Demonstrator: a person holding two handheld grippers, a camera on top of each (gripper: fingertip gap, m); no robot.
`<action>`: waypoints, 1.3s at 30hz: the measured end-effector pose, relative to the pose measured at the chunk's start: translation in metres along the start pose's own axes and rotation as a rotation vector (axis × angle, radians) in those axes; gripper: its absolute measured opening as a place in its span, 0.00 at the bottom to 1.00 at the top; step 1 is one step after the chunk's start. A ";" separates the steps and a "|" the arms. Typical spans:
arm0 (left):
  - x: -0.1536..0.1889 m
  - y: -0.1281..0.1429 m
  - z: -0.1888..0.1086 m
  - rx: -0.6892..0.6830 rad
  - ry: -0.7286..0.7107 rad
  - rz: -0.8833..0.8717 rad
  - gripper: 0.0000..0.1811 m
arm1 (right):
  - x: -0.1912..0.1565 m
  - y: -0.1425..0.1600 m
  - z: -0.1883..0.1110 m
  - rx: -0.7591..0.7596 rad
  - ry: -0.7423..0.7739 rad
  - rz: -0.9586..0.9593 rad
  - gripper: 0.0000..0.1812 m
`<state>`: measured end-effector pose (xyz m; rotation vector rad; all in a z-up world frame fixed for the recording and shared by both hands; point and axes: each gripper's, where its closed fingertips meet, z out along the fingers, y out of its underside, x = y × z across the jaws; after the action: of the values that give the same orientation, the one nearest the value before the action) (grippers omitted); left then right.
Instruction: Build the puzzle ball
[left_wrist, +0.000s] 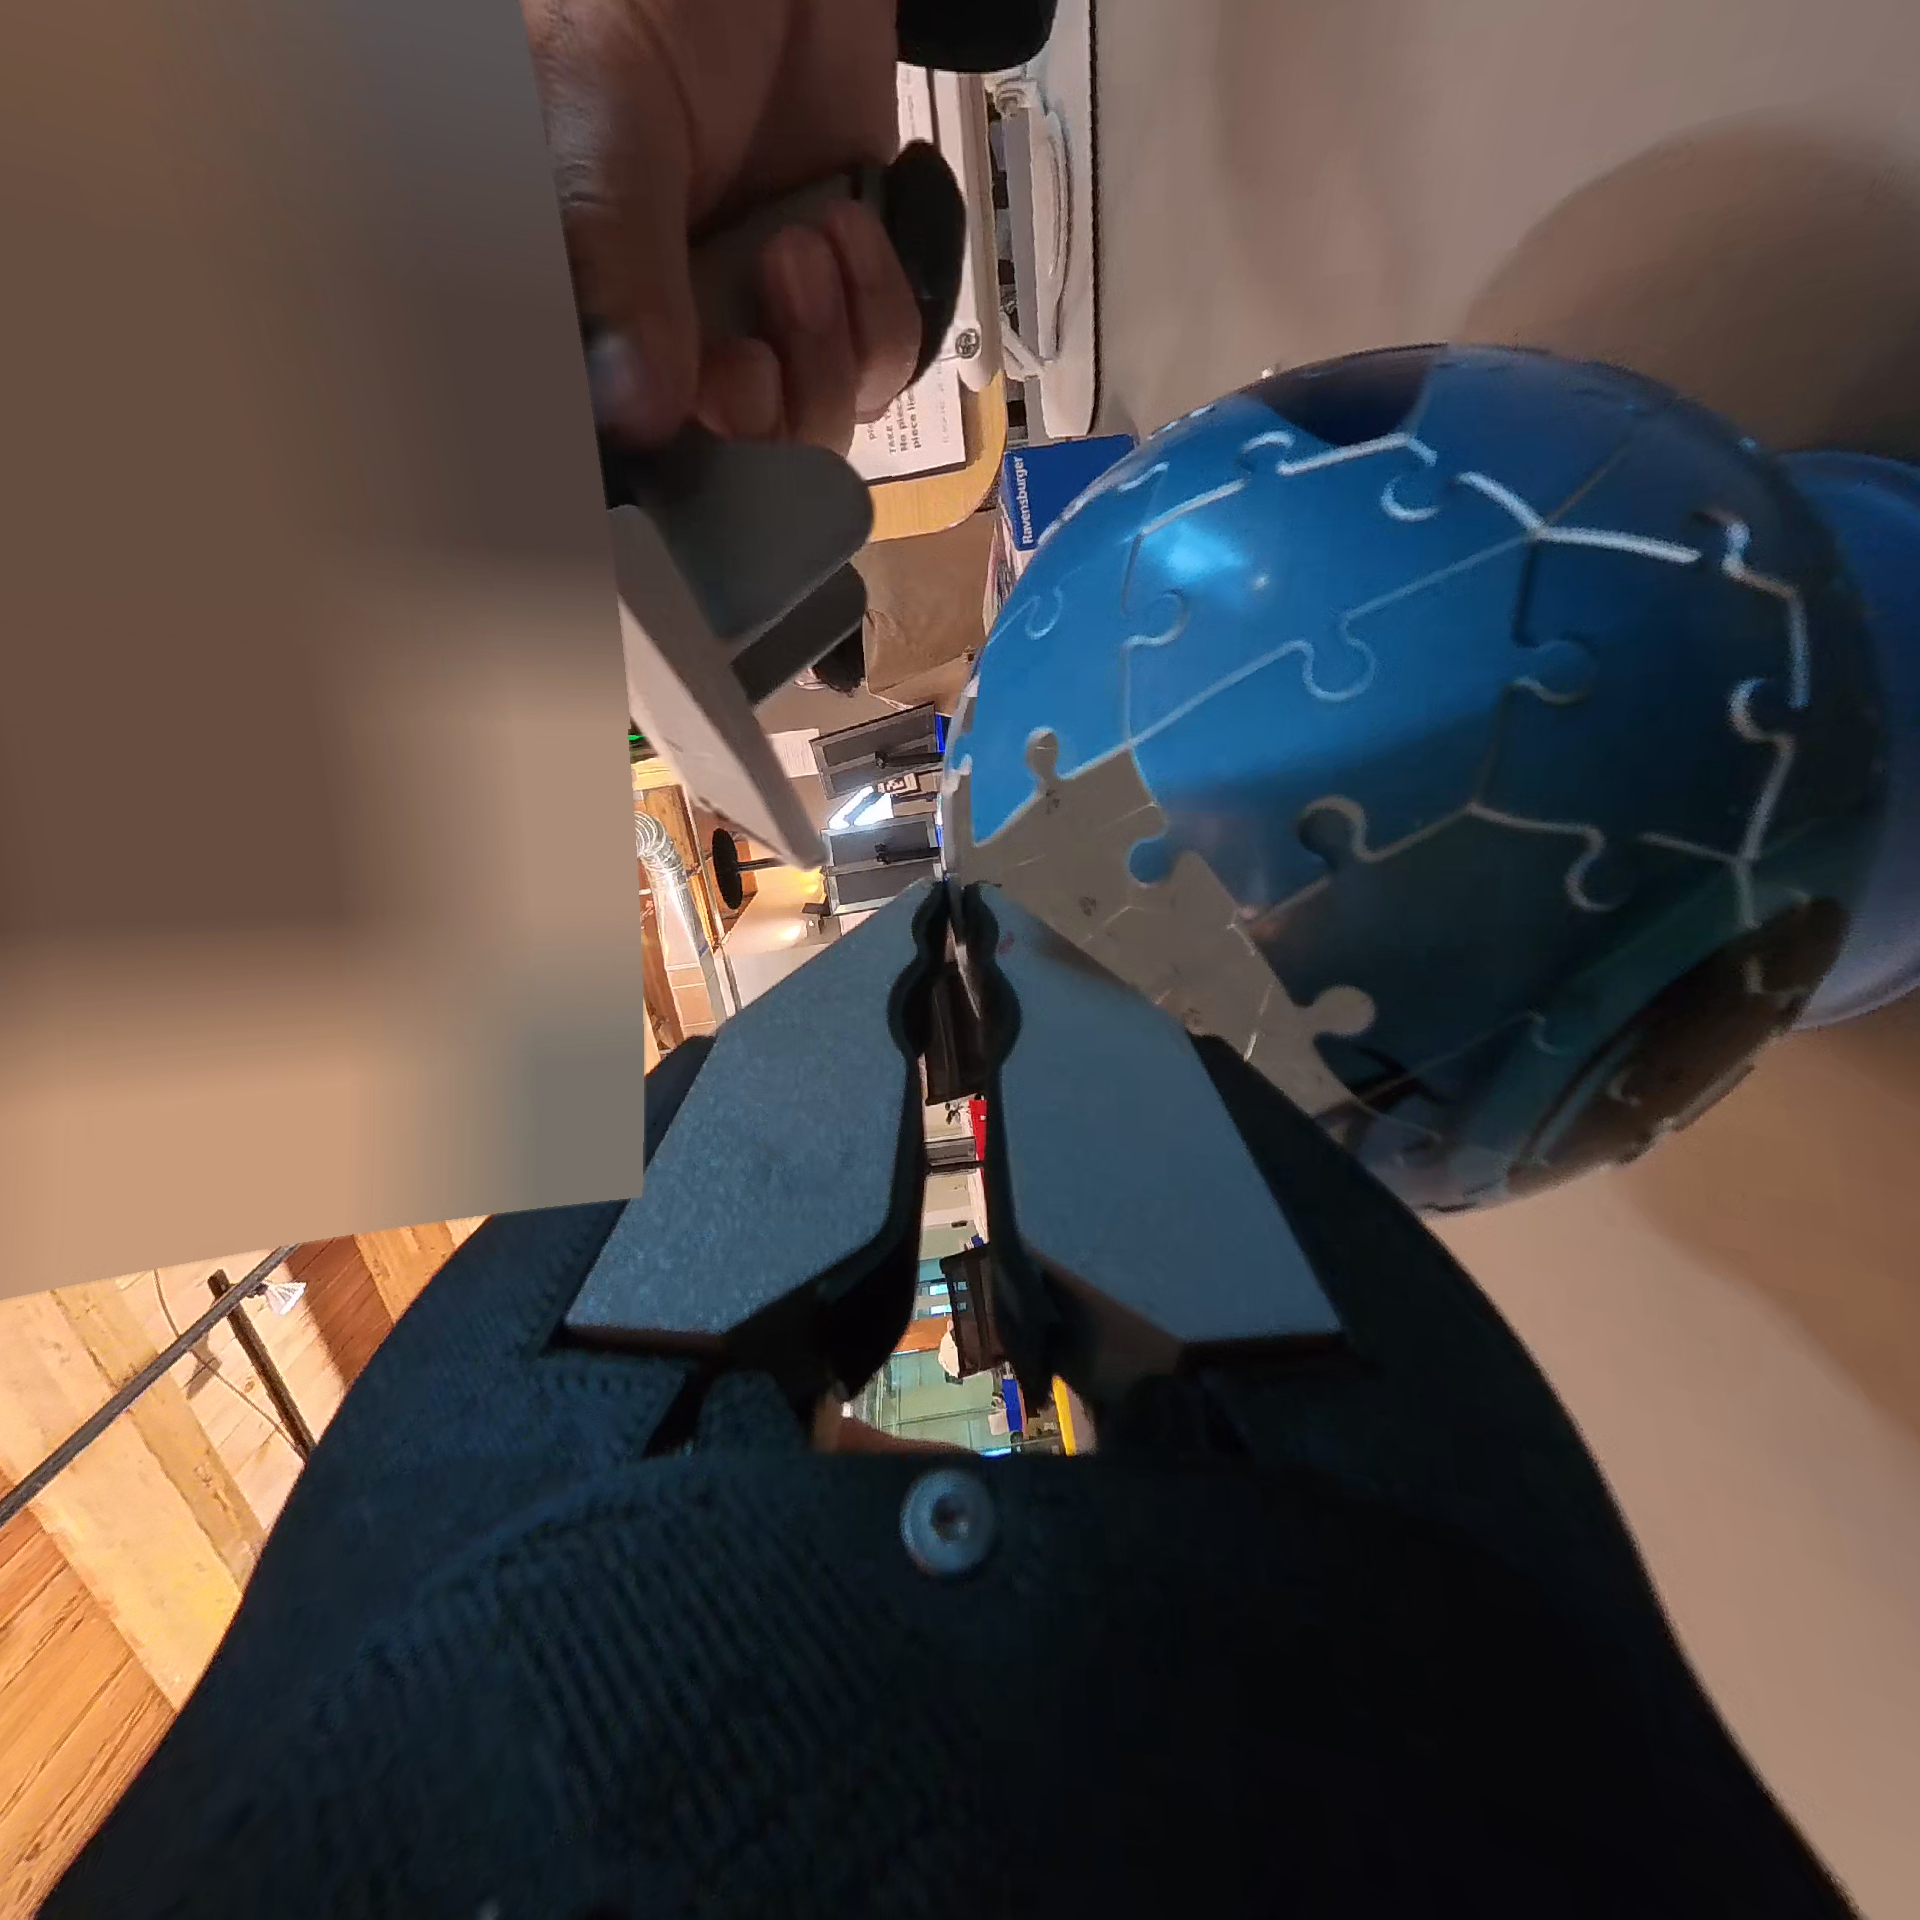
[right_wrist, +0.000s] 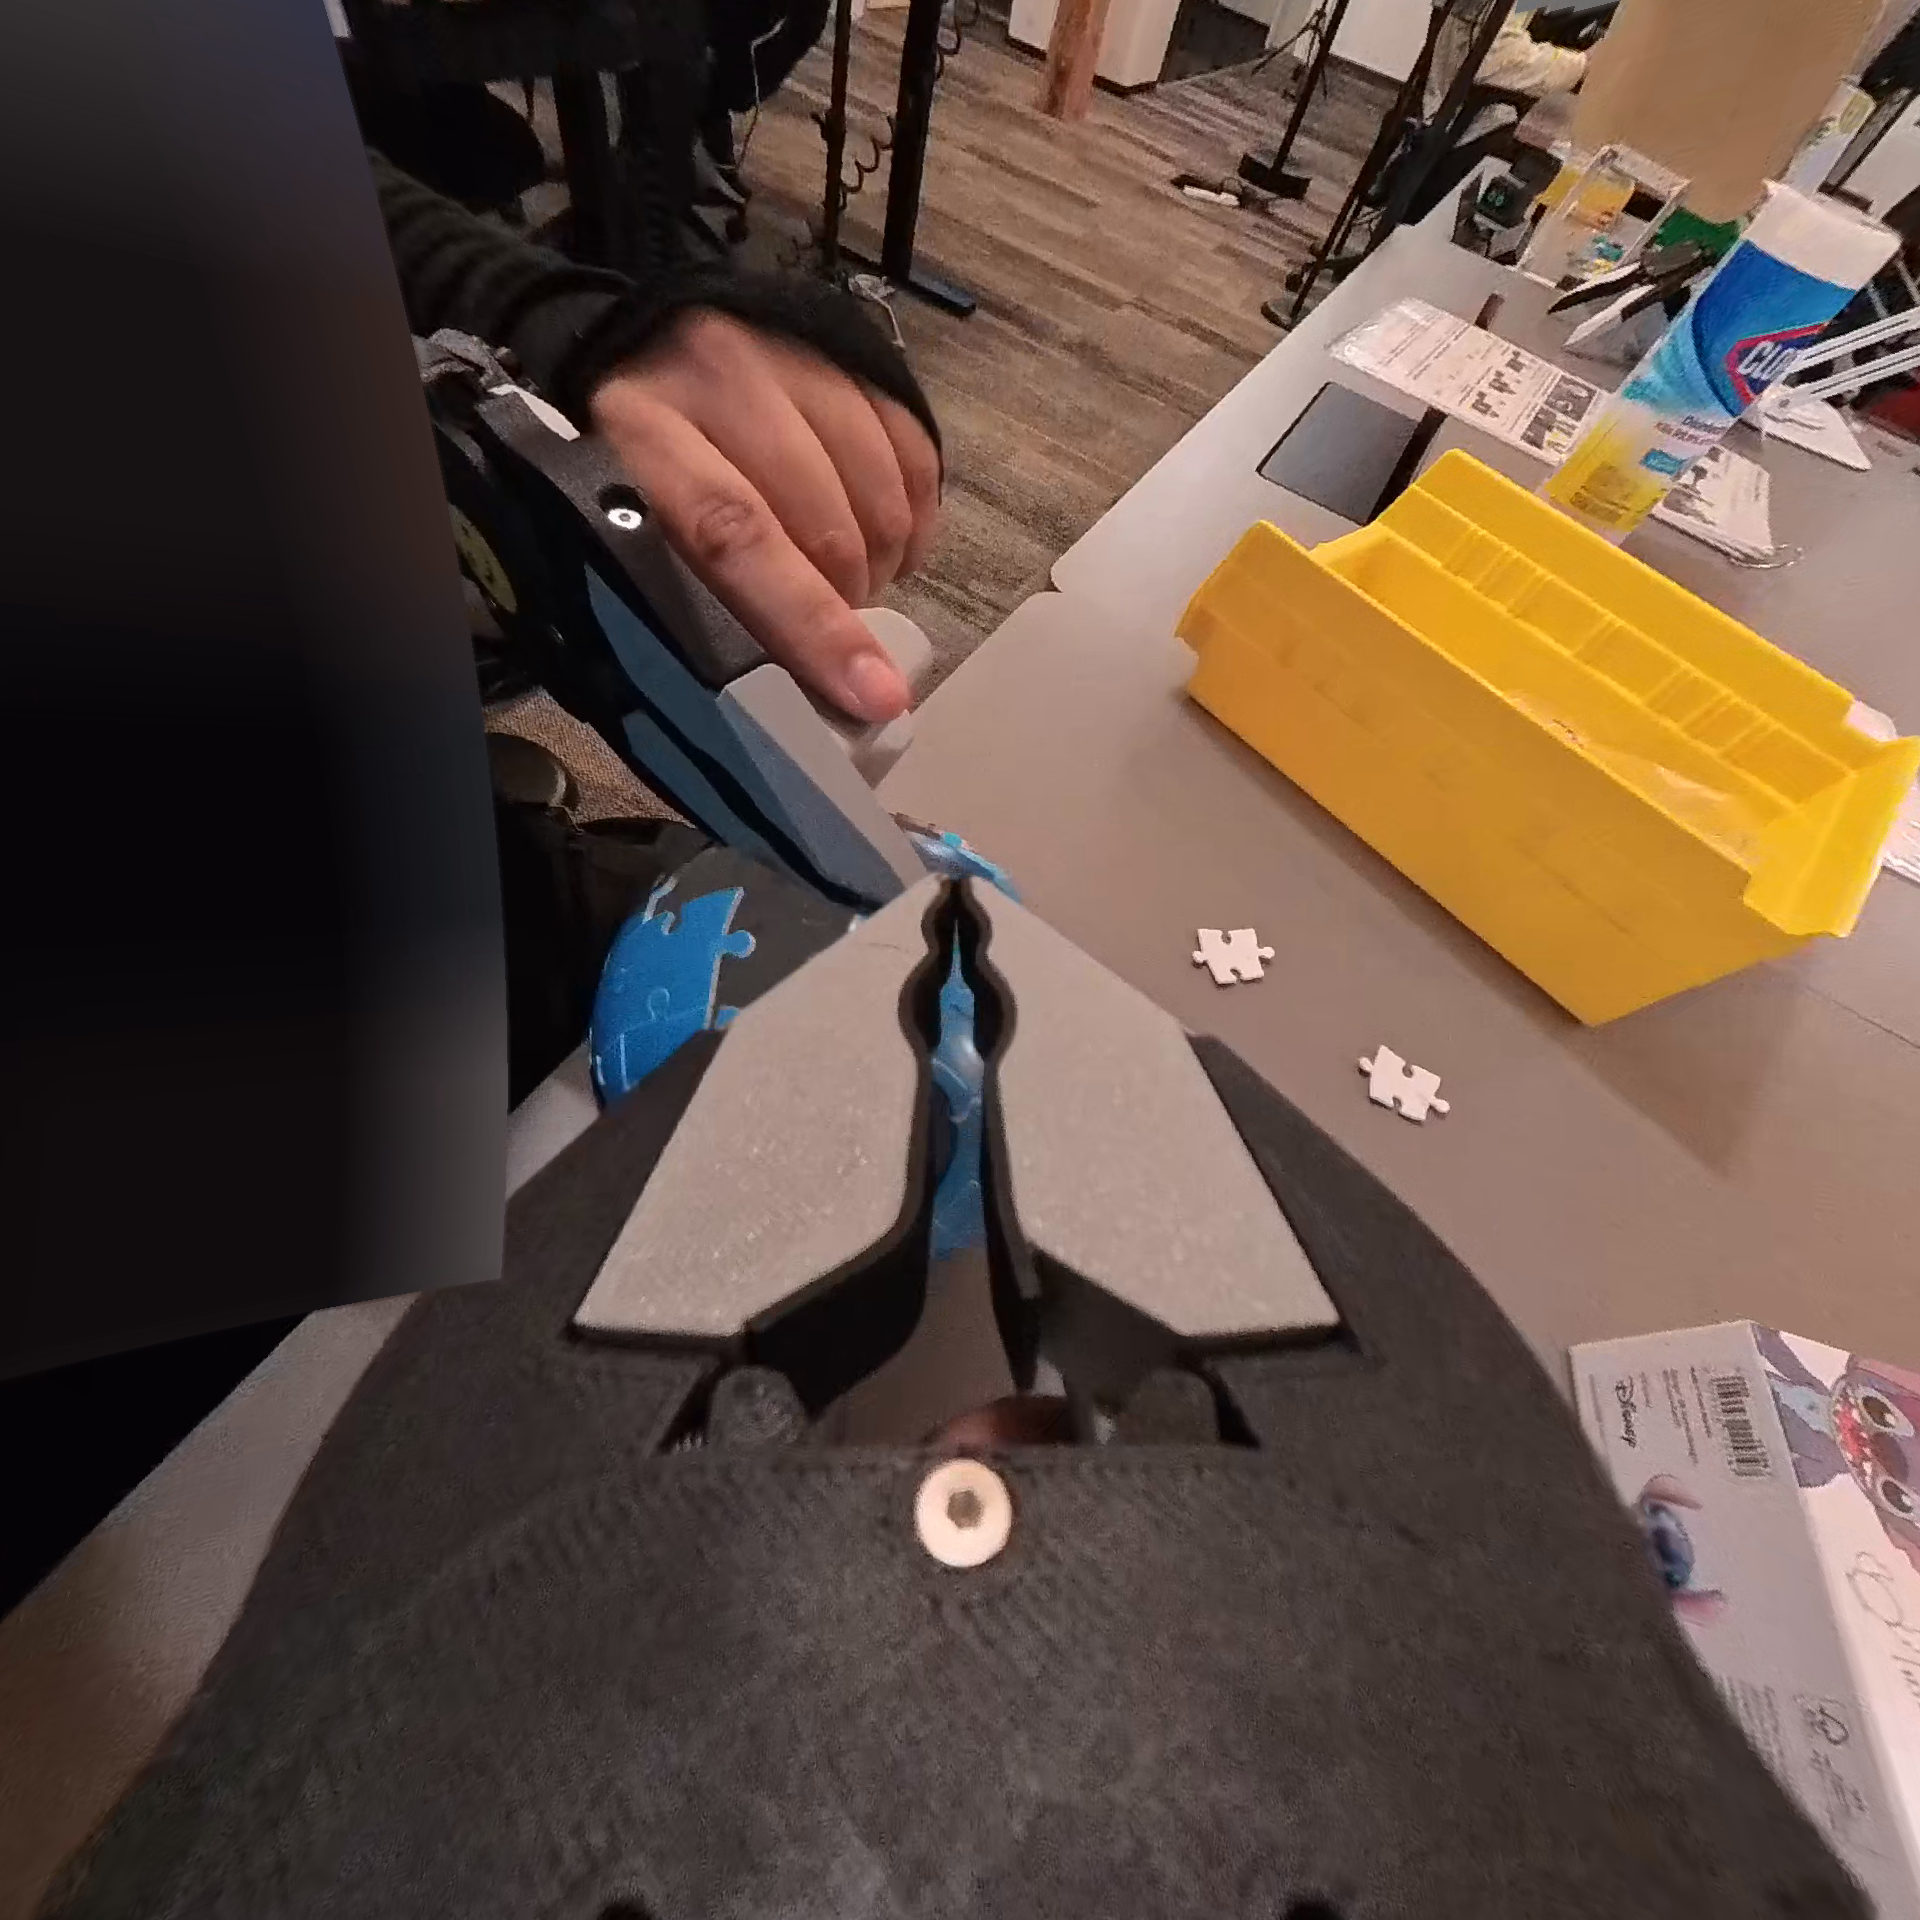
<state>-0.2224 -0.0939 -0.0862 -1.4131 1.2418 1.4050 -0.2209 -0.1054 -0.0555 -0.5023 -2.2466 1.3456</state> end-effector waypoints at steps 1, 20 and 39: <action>0.000 0.000 0.000 0.000 0.000 0.001 0.00 | -0.002 0.003 0.002 -0.014 -0.009 -0.004 0.00; 0.000 0.000 -0.002 -0.001 -0.007 0.000 0.00 | -0.009 0.017 0.001 -0.082 -0.057 -0.033 0.00; -0.005 0.008 -0.006 -0.013 0.006 -0.079 0.15 | 0.016 0.001 -0.034 0.004 0.013 0.025 0.00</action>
<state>-0.2286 -0.1011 -0.0799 -1.4603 1.1699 1.3583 -0.2153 -0.0719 -0.0397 -0.5383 -2.2344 1.3551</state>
